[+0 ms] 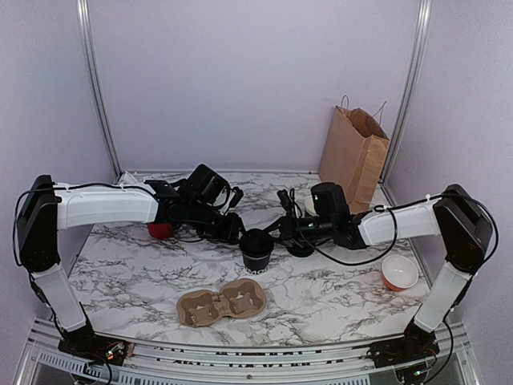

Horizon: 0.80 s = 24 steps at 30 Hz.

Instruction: Pack the takeout coffee

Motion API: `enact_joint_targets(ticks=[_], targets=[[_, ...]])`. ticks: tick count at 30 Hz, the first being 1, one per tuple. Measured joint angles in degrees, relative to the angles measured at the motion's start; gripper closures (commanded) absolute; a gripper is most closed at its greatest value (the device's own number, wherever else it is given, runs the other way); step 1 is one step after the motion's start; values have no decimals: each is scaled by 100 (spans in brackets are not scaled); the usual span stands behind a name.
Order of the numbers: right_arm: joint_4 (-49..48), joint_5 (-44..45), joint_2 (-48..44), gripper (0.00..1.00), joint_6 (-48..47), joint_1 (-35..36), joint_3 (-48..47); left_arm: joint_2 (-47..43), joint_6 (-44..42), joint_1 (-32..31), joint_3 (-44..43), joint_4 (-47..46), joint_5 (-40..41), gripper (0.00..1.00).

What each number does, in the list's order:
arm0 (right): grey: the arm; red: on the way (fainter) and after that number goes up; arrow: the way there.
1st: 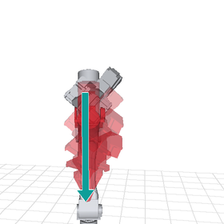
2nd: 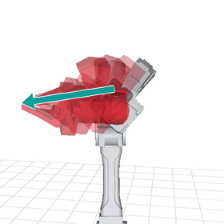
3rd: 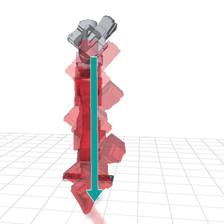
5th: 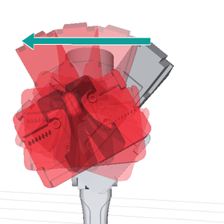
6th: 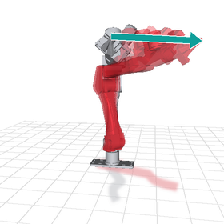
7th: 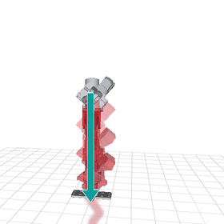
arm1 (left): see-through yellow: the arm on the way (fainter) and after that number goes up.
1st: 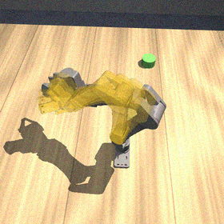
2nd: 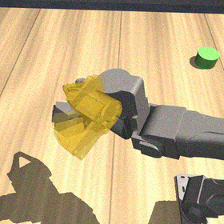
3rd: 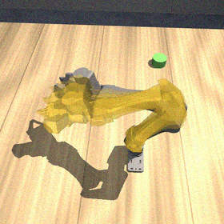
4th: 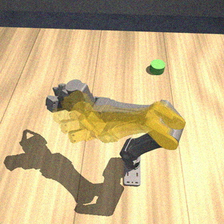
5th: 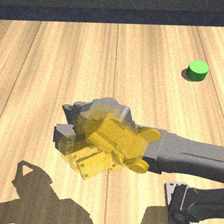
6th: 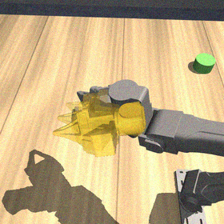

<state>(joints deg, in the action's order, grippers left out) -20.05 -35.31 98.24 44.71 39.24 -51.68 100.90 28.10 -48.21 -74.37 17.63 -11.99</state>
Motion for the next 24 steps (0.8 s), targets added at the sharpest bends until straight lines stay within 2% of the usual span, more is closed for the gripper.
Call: enact_joint_targets(ticks=[11, 24], targets=[[450, -46, -205, 100, -426, 332, -245, 13, 0, 0, 33, -33, 0, 66], [-103, -254, 22, 100, -282, 348, 76, 48, 7, 0, 33, -92, -26, 67]])
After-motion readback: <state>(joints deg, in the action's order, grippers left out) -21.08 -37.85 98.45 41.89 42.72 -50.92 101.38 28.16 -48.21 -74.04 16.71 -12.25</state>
